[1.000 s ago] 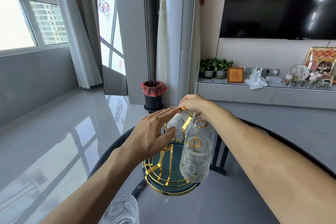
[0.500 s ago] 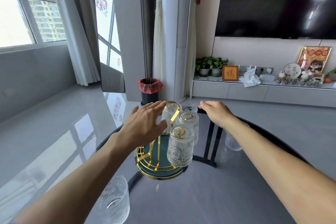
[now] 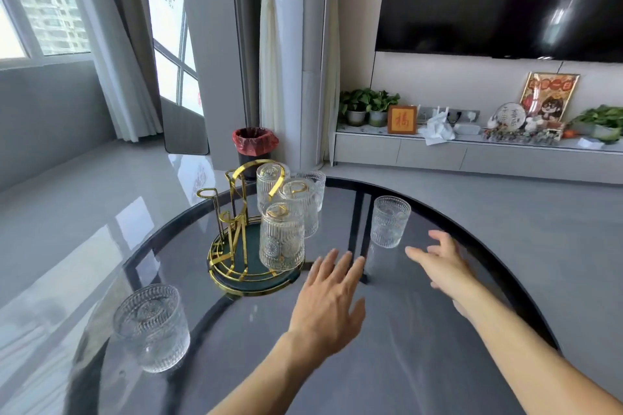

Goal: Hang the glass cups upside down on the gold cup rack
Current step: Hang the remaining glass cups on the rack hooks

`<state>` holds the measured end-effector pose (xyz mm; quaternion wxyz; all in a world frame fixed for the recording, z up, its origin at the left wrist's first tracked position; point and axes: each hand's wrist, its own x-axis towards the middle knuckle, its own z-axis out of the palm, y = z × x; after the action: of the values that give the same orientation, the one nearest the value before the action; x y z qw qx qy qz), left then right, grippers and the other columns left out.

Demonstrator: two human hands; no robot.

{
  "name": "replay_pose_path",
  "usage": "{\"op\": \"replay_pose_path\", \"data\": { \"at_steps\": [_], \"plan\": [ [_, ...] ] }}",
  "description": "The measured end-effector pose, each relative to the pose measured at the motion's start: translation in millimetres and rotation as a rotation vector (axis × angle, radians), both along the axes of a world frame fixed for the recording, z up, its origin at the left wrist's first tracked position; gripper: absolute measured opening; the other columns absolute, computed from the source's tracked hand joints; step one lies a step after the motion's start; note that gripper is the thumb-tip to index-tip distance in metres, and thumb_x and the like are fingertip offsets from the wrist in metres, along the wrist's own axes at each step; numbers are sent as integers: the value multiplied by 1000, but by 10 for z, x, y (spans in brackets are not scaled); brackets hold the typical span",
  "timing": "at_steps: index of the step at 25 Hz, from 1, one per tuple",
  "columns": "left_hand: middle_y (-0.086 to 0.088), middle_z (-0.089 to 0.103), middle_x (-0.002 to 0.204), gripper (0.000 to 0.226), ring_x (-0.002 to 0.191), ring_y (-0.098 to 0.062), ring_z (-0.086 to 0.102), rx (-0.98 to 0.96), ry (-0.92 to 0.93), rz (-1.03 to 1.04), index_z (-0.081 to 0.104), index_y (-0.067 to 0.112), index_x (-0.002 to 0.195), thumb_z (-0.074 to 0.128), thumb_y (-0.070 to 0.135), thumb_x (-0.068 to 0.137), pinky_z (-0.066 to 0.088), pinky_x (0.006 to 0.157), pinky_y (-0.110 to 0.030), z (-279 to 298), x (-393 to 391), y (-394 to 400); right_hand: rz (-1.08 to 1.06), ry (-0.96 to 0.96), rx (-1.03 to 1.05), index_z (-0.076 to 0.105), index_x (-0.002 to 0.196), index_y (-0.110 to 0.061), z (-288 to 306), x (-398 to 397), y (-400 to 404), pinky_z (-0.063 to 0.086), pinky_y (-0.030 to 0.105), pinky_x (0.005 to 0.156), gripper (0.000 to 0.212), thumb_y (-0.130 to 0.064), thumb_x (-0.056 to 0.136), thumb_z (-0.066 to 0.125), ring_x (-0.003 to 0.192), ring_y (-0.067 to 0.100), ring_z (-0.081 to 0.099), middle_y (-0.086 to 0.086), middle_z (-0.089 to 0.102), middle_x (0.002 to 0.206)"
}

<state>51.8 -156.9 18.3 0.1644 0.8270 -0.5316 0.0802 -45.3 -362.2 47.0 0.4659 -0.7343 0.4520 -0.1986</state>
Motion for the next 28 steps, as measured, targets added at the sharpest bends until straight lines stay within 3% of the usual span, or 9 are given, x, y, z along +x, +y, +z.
{"op": "replay_pose_path", "data": {
  "at_steps": [3,6,10,15,19,23,26,28],
  "plan": [
    [-4,13,163,71,149,-25,4,60,70,51,13,24,155,38,53,95,1,120,-41,-316,67,-107,65,17,-54,30,137,-42,-287,-71,134,40,34,84,77,-45,73,72,103,15,51,-4,46,140],
    [-7,7,164,72,149,-24,3,116,112,81,19,25,154,28,62,93,2,120,-40,-522,178,-137,51,-61,-76,28,138,-43,-454,20,104,39,31,76,84,-39,70,77,96,13,57,-4,44,143],
    [-8,15,163,70,149,-25,6,121,73,106,27,25,151,23,63,92,2,119,-40,-602,189,-168,-20,-241,11,18,146,-37,-535,383,-95,40,33,89,103,-29,67,84,120,20,50,-4,32,152],
    [-6,11,163,71,150,-23,0,113,101,88,22,27,154,21,64,93,-8,116,-36,-636,212,-180,-45,-195,-150,6,148,-37,-667,832,-330,34,45,109,119,-37,60,85,138,21,34,-7,18,160],
    [-6,13,163,70,150,-24,2,103,137,100,24,27,153,24,63,93,-7,117,-36,-636,215,-182,-102,-226,-118,16,145,-36,-719,1039,-445,34,33,103,107,-40,61,83,132,23,42,0,37,153],
    [-10,19,162,67,149,-29,6,114,170,107,29,23,151,30,59,94,-1,118,-40,-593,189,-192,-98,-191,-181,30,128,-39,-739,964,-294,41,33,88,91,-50,54,81,115,23,53,-2,55,134],
    [-14,22,160,66,148,-32,9,112,184,96,33,21,149,34,57,94,2,118,-43,-580,208,-185,67,-138,-193,39,114,-40,-720,777,-41,44,34,78,81,-58,48,82,100,14,56,-11,59,113],
    [-15,26,158,64,147,-33,12,101,184,90,36,19,147,36,56,94,5,118,-44,-568,213,-182,140,-157,-171,43,111,-42,-691,625,150,42,30,72,76,-55,49,84,91,-2,54,-23,57,103]
  ]
}}
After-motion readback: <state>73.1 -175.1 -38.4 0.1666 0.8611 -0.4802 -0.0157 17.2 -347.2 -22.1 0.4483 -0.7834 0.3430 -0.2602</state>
